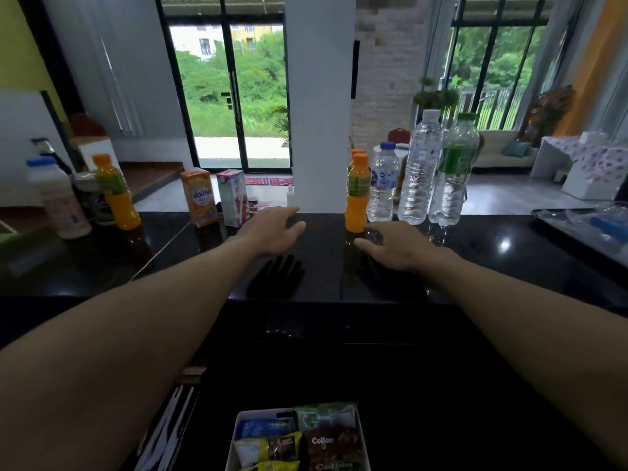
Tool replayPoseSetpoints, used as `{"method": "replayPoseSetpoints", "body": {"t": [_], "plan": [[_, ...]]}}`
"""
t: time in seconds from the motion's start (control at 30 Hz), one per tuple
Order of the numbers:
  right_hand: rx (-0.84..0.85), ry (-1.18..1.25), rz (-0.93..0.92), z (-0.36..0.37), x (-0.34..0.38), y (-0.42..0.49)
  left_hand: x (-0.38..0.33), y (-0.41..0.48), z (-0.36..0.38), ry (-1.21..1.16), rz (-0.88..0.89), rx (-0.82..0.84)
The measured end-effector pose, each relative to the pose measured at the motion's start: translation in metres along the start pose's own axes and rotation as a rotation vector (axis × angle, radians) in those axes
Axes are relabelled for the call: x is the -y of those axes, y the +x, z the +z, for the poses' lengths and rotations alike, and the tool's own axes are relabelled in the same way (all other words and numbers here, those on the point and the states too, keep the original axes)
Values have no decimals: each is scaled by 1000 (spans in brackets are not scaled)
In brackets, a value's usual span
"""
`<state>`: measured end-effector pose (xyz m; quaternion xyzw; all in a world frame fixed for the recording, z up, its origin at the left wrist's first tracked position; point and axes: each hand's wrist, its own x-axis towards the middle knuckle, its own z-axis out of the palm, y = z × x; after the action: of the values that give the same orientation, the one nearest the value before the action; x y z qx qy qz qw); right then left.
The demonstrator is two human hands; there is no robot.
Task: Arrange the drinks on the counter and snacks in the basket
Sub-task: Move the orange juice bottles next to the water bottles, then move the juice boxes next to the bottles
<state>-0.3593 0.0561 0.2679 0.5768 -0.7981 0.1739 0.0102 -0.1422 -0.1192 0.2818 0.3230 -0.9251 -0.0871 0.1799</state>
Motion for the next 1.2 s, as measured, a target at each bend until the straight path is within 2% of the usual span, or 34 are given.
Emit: {"method": "replayPoseSetpoints", "body": {"t": [0.37,0.67,1.03,1.2], "plan": [[36,79,-81,13,108,1,64,-74,-46,-12,-149,-19],[67,235,-131,48,180,29,132,-103,-74,6,-267,-6],[-23,267,-87,93,210,79,194,-71,-58,-45,-302,16],[-50,325,-39,100,209,110,210,-34,-45,-158,-335,-8]]}}
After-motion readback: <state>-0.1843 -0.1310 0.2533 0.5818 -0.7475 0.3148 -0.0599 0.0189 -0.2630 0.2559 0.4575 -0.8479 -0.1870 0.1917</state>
